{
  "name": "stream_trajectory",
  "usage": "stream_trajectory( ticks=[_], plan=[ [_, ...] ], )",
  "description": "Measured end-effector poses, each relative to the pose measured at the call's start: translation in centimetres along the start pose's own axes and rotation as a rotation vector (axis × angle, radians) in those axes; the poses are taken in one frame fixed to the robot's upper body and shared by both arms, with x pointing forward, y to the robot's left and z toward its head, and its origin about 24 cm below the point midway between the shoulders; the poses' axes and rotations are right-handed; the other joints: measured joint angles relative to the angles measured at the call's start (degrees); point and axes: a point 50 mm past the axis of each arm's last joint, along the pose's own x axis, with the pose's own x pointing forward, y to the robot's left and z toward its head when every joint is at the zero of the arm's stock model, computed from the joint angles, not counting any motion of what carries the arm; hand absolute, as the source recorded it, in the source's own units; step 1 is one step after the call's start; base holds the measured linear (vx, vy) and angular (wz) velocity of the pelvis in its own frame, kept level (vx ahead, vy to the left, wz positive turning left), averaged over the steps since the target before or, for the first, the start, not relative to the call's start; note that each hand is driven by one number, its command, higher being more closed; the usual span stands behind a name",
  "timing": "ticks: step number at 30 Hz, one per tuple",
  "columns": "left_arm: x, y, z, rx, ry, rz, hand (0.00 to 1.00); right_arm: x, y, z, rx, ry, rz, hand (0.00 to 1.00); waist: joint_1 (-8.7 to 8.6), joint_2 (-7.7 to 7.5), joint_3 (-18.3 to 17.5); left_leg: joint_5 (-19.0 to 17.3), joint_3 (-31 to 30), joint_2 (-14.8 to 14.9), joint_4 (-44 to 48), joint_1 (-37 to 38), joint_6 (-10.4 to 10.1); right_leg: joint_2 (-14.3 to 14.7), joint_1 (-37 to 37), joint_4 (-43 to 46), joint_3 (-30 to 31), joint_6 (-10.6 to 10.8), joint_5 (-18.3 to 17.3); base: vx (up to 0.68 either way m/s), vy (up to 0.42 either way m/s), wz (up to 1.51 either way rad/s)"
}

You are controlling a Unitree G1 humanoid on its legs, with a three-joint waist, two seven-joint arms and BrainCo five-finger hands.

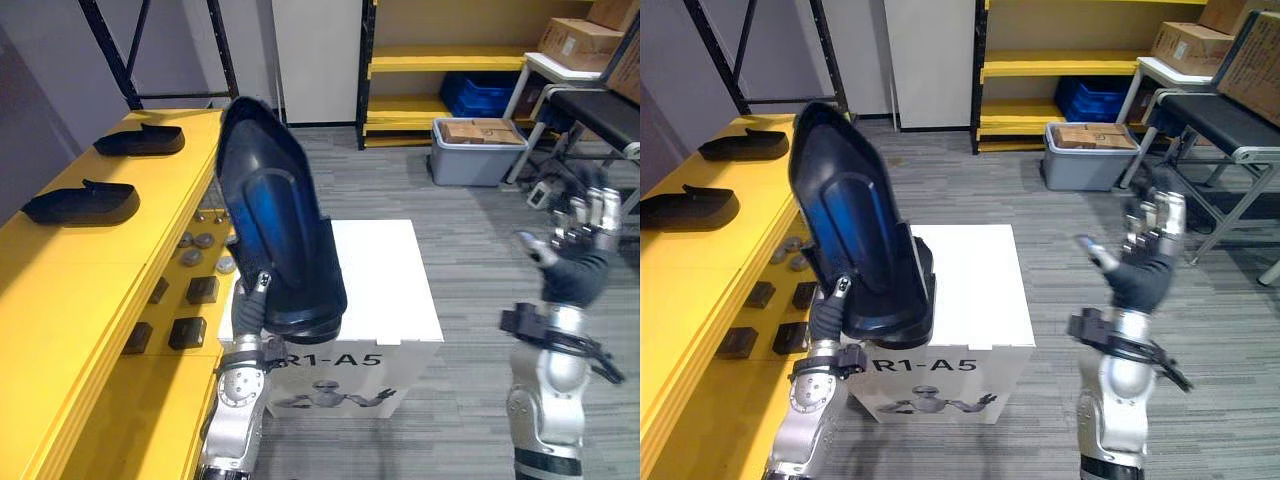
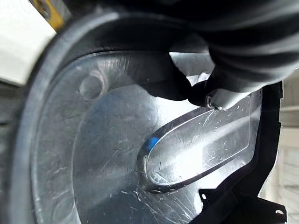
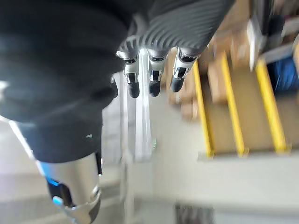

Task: Walk over and take plastic housings, then place them on the shelf

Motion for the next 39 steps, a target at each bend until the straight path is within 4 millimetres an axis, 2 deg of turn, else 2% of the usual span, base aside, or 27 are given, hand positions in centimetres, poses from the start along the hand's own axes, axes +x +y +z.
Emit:
stream_trajectory(
  ticks=[2,3,5,6,7,9,12,14,15,17,19,22,23,24,25,26,27,28,29,30,32,33,34,35,37,38,39],
  plan=[
    [-0.7,0.8,-0.1,0.025,0.003,0.025,1.0,-1.7,-2.8,-2.8,-0.095,0.148,-0.098,0.0,-0.52,-0.02,0.0,-0.1,0.1,0.0,0.0,-0.1,-0.1,0.0,-0.1,0.0,0.1,0.0,0.0,0.0,0.0,0.0],
    [-1.0,1.0,0.0,0.038,0.002,0.031,1.0,-3.2,-4.5,-4.5,-0.154,0.254,-0.155,0.0,-0.51,-0.01,0.0,-0.1,0.1,0.1,0.0,-0.1,-0.1,0.0,-0.1,0.0,0.1,0.0,0.0,0.0,0.0,0.0],
    [-1.3,1.2,0.1,0.053,-0.002,0.038,1.0,-5.4,-6.3,-6.4,-0.207,0.397,-0.215,0.0,-0.51,-0.01,0.0,-0.1,0.2,0.2,0.0,-0.2,-0.1,0.1,-0.2,-0.1,0.2,0.0,0.0,0.0,0.0,-0.04],
    [-1.6,1.4,0.1,0.062,-0.003,0.042,1.0,-7.7,-7.6,-8.0,-0.242,0.525,-0.263,0.0,-0.41,-0.01,0.0,-0.2,0.6,0.3,0.0,-0.2,-0.2,0.3,-0.1,0.0,0.6,0.0,0.0,0.0,0.0,-0.1],
    [-1.6,1.4,0.1,0.062,-0.001,0.045,1.0,-8.6,-8.0,-8.6,-0.253,0.571,-0.278,0.0,-0.41,0.0,0.0,-0.2,0.7,0.4,0.0,-0.2,-0.2,0.3,-0.2,0.0,0.6,0.0,0.0,0.0,-0.001,-0.12],
    [-2.1,1.6,0.0,0.06,0.005,0.061,1.0,-11.9,-9.1,-10.4,-0.276,0.736,-0.325,0.0,-0.39,-0.01,0.0,-0.3,1.3,0.5,0.0,0.0,-0.4,0.4,-0.1,0.1,1.1,0.0,0.0,0.0,0.0,-0.11],
    [-2.3,1.4,0.0,0.041,0.011,0.064,1.0,-15.2,-9.5,-11.8,-0.28,0.884,-0.343,0.0,-0.23,-0.01,0.0,-0.4,1.3,0.8,0.0,0.2,-0.5,0.3,0.0,0.1,1.1,0.0,0.0,0.0,0.0,-0.02],
    [-2.3,1.3,0.0,0.034,0.01,0.063,1.0,-18.7,-9.3,-13.2,-0.252,1.04,-0.358,0.0,0.33,-0.01,0.0,-0.5,1.4,1.0,0.0,0.6,-0.6,0.3,0.4,0.2,1.1,0.2,-0.1,0.0,0.0,0.0],
    [-2.3,1.2,0.0,0.032,0.01,0.06,1.0,-19.6,-9.2,-13.6,-0.248,1.084,-0.356,0.0,0.44,-0.02,0.0,-0.6,1.4,1.0,0.0,0.7,-0.7,0.3,0.6,0.2,1.0,0.2,-0.2,-0.03,-0.002,0.05],
    [-2.3,1.0,0.1,0.022,0.008,0.047,1.0,-22.7,-8.4,-14.5,-0.214,1.23,-0.343,0.0,1.05,-0.03,0.0,-0.9,1.1,1.0,0.0,1.0,-0.9,0.2,1.1,0.6,0.3,0.4,-0.6,-0.03,0.0,0.12],
    [-2.3,0.7,0.2,0.015,0.005,0.036,1.0,-24.1,-7.5,-15.0,-0.196,1.3,-0.303,0.0,1.15,-0.2,0.1,-0.8,-0.4,0.7,0.0,0.7,-0.9,-0.1,1.1,1.6,-0.9,0.6,-1.4,-0.02,-0.008,0.32],
    [-2.4,-0.2,0.2,0.002,0.003,-0.001,1.0,-24.9,-6.0,-15.5,-0.182,1.349,-0.229,0.0,1.91,-1.02,0.8,-0.7,-4.5,-0.6,2.1,-1.4,-0.8,-1.7,1.0,4.8,-5.3,0.7,-3.6,-0.02,-0.015,0.92],
    [-2.5,-0.9,0.3,-0.012,0.002,-0.026,1.0,-25.0,-5.4,-15.7,-0.195,1.363,-0.177,0.0,2.32,-1.52,1.1,-1.2,-8.2,-2.0,4.6,-4.3,-0.5,-3.0,0.9,6.6,-9.8,0.8,-4.8,-0.03,-0.005,1.47],
    [-2.5,-1.1,0.4,-0.014,-0.002,-0.036,1.0,-24.9,-5.1,-15.8,-0.201,1.363,-0.154,0.0,2.52,-1.64,1.4,-2.7,-7.9,-2.0,6.0,-6.2,1.3,-3.7,0.9,7.2,-12.6,0.8,-5.2,-0.03,0.001,1.57],
    [-2.5,-1.1,0.4,-0.014,-0.002,-0.036,1.0,-24.7,-4.9,-15.9,-0.205,1.36,-0.141,0.0,2.52,-1.65,1.4,-3.6,-5.7,-1.7,7.0,-7.3,2.5,-4.2,1.1,7.2,-14.7,0.7,-5.2,0.0,0.013,1.54],
    [-2.5,-1.1,0.4,-0.015,-0.004,-0.036,1.0,-24.5,-4.8,-16.0,-0.217,1.357,-0.125,0.0,2.4,-2.02,1.7,-4.7,0.2,-0.7,9.3,-9.4,3.8,-5.4,1.4,7.2,-18.4,0.7,-5.2,0.02,0.037,1.66],
    [-2.4,-1.2,0.5,-0.016,-0.007,-0.038,1.0,-24.2,-4.9,-16.2,-0.235,1.358,-0.104,0.0,2.46,-1.81,2.1,-5.9,8.7,1.6,13.5,-11.5,5.6,-6.3,2.2,7.4,-21.6,0.8,-5.2,0.04,0.073,1.62],
    [-2.4,-1.3,0.5,-0.018,-0.005,-0.043,1.0,-24.1,-5.1,-16.3,-0.246,1.363,-0.099,0.0,2.41,-1.61,2.2,-6.5,13.1,3.1,15.4,-12.1,6.6,-6.5,2.8,7.7,-23.3,0.9,-5.3,0.06,0.083,1.58],
    [-2.4,-1.6,0.3,-0.019,-0.002,-0.054,1.0,-24.1,-5.9,-16.3,-0.276,1.375,-0.096,0.0,2.28,-1.53,2.3,-5.7,19.6,5.0,17.5,-12.2,9.1,-7.3,4.3,9.3,-26.5,2.2,-6.2,0.12,0.096,1.71],
    [-2.4,-2.1,-0.1,-0.018,0.013,-0.07,1.0,-24.5,-6.5,-16.3,-0.303,1.4,-0.096,0.0,1.72,-1.77,2.2,-6.6,22.3,3.8,16.9,-11.9,9.7,-9.1,5.5,10.2,-29.5,2.6,-6.5,0.18,0.129,1.93],
    [-2.1,-2.4,-0.2,-0.012,0.011,-0.09,1.0,-25.0,-7.2,-16.4,-0.324,1.437,-0.111,0.0,0.31,-3.12,2.3,-6.8,27.3,1.2,13.5,-10.4,9.2,-11.5,7.6,8.0,-32.8,2.7,-6.4,0.29,0.19,1.85],
    [-1.8,-2.8,-0.2,-0.009,0.01,-0.105,1.0,-25.0,-7.5,-16.6,-0.353,1.459,-0.093,0.0,-0.43,-2.14,2.8,-4.0,27.9,0.2,12.1,-10.3,7.7,-12.2,8.6,8.2,-35.2,2.9,-6.4,0.26,0.186,1.6],
    [-1.7,-2.9,-0.3,0.0,0.01,-0.114,1.0,-25.3,-7.6,-16.6,-0.363,1.482,-0.089,0.0,-0.62,-2.47,3.1,-3.8,26.5,-1.3,11.8,-10.3,7.4,-12.9,9.2,8.3,-35.6,2.9,-6.4,0.22,0.219,1.44],
    [-1.5,-3.0,-0.5,0.018,0.015,-0.128,1.0,-25.6,-7.2,-16.8,-0.37,1.503,-0.064,0.0,-0.48,-2.88,3.4,-4.5,24.3,-3.4,11.7,-9.9,8.2,-14.4,11.0,9.7,-37.1,4.2,-5.4,0.2,0.213,1.24],
    [-1.3,-3.5,-0.6,0.037,0.013,-0.151,1.0,-25.8,-7.1,-16.8,-0.38,1.52,-0.04,0.0,-0.72,-2.95,3.5,-6.5,20.2,-5.4,13.6,-9.4,9.1,-18.0,10.9,18.4,-37.3,3.2,-3.9,0.2,0.207,1.22],
    [-1.1,-3.8,-0.5,0.045,0.007,-0.166,1.0,-25.8,-7.0,-16.9,-0.382,1.522,-0.027,0.0,-0.99,-2.68,3.9,-7.7,17.3,-5.9,14.2,-8.2,9.0,-19.4,8.5,26.8,-30.6,-0.9,-4.0,0.2,0.177,1.08],
    [-0.8,-3.9,-0.3,0.062,-0.007,-0.168,1.0,-25.7,-6.8,-17.0,-0.385,1.52,-0.009,0.0,-1.34,-2.59,4.1,-8.4,15.1,-6.0,14.5,-7.5,8.6,-17.2,5.7,30.5,-22.0,-1.3,-6.2,0.24,0.163,1.16]
  ],
)
